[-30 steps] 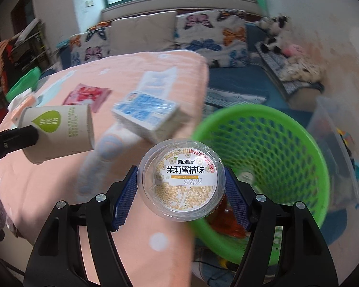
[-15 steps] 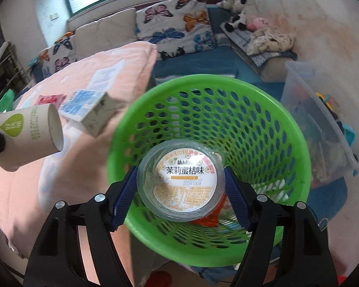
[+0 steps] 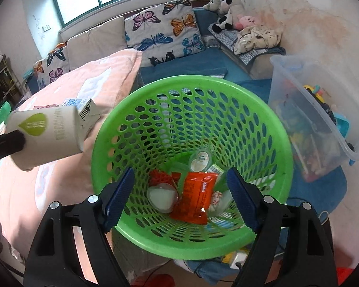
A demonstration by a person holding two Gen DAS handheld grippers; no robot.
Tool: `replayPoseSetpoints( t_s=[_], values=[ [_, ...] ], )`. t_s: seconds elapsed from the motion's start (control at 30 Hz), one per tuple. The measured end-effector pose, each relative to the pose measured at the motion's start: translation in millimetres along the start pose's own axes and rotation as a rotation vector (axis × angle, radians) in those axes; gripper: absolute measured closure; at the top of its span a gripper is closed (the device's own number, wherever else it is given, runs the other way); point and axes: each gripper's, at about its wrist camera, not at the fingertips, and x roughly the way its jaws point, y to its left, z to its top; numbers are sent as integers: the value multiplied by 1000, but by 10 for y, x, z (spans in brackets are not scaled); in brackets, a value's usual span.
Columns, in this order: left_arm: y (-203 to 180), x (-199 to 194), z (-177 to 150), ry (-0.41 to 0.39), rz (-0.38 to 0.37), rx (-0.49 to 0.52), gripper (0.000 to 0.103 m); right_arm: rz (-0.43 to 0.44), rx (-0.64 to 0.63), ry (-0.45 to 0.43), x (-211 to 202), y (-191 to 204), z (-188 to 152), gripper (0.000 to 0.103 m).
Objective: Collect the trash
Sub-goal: 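Open the right gripper to drop the jelly cup while the left drops the paper cup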
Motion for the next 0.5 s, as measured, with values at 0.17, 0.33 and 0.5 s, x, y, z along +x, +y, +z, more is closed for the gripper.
replayPoseSetpoints(
  t_s=[0.17, 0.33, 0.5],
  values=[
    [-67, 196, 18, 31, -1, 12, 100, 0, -4, -24, -112, -30, -36, 23],
    [-119, 387, 34, 68, 0, 12, 100, 3, 7, -46, -201, -70, -62, 23],
    [-186, 557, 25, 98, 3, 21, 100, 4, 25, -57, -259, -124, -117, 23]
  ],
)
